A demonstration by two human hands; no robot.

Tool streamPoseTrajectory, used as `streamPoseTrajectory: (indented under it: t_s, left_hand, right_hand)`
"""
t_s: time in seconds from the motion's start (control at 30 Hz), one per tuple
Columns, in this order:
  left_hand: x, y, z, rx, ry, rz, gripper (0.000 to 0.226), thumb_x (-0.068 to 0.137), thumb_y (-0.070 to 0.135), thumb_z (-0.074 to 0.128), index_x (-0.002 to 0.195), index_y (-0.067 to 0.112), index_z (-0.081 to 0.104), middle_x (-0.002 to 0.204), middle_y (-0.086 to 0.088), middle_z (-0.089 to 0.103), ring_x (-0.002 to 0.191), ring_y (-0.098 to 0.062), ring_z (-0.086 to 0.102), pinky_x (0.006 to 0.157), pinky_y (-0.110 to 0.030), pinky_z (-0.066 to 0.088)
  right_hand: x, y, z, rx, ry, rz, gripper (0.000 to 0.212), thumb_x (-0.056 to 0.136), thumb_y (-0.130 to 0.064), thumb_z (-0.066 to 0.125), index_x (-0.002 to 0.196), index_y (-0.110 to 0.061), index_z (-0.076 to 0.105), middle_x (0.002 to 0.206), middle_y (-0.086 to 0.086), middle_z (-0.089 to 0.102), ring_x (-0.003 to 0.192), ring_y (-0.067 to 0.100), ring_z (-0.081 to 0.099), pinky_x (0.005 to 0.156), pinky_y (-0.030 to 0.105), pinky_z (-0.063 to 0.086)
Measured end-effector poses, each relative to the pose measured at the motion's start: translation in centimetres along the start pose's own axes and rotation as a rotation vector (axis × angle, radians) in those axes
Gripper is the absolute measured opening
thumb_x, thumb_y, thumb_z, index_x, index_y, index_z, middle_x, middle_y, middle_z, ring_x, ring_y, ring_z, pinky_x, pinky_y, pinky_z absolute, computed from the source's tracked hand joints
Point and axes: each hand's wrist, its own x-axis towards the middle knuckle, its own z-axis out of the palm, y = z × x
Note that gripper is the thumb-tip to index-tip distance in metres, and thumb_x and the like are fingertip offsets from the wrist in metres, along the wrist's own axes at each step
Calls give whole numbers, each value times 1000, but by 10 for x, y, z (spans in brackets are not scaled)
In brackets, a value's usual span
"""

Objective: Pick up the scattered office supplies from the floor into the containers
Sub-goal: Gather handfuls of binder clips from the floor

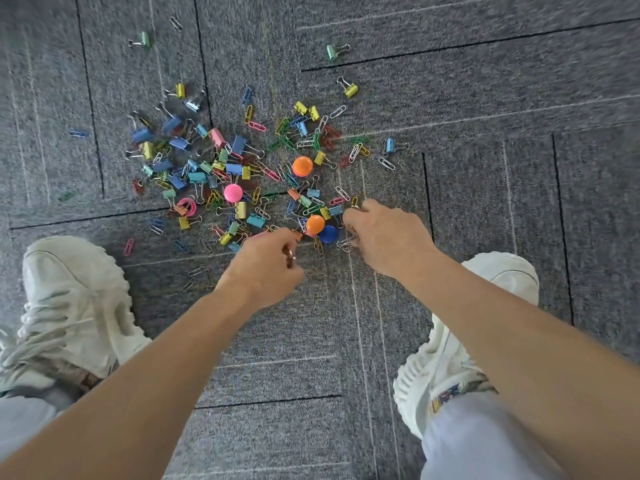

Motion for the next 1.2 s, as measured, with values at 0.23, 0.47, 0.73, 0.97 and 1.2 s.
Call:
streamPoseTrajectory:
  t_s: [0.23,0.47,0.73,0.97,1.2]
  left_hand:
    - [5,-25,-39,-592,325,-241,13,85,5,65,86,14,55,85,-12,61,55,-11,56,57,-34,50]
    - [7,-47,-55,-1438,291,-499,17,89,-2,50,78,10,48,79,-7,47,54,-11,37,50,-25,39]
    - [-2,-71,-56,-1877,133,-496,14,88,-1,41,83,12,40,75,-5,46,58,-13,41,50,-21,45]
    - [0,-83,-64,-2034,24,-525,9,85,0,45,80,8,46,84,-12,48,77,-20,53,84,-54,57]
    - [10,-96,-73,-1801,118,-586,16,86,-5,43,88,11,43,86,-9,44,55,-16,56,66,-28,58]
  right_hand:
    - [1,-3,-5,437,-80,63,11,99,-28,53,108,-21,51,103,3,53,87,25,57,70,35,47]
    - [7,-24,-23,1235,-175,173,12,92,-9,58,102,-16,54,84,15,60,50,18,55,46,30,41]
    - [22,-55,-23,1517,-369,224,23,90,7,50,79,-10,61,89,10,64,66,20,64,48,26,34]
    - [45,-88,-34,1029,-201,2,10,97,-6,58,95,-8,68,54,-14,61,45,-2,56,44,15,39]
    - [77,-111,-33,313,-8,-138,21,92,-29,67,109,-16,65,102,6,64,86,25,64,73,36,52]
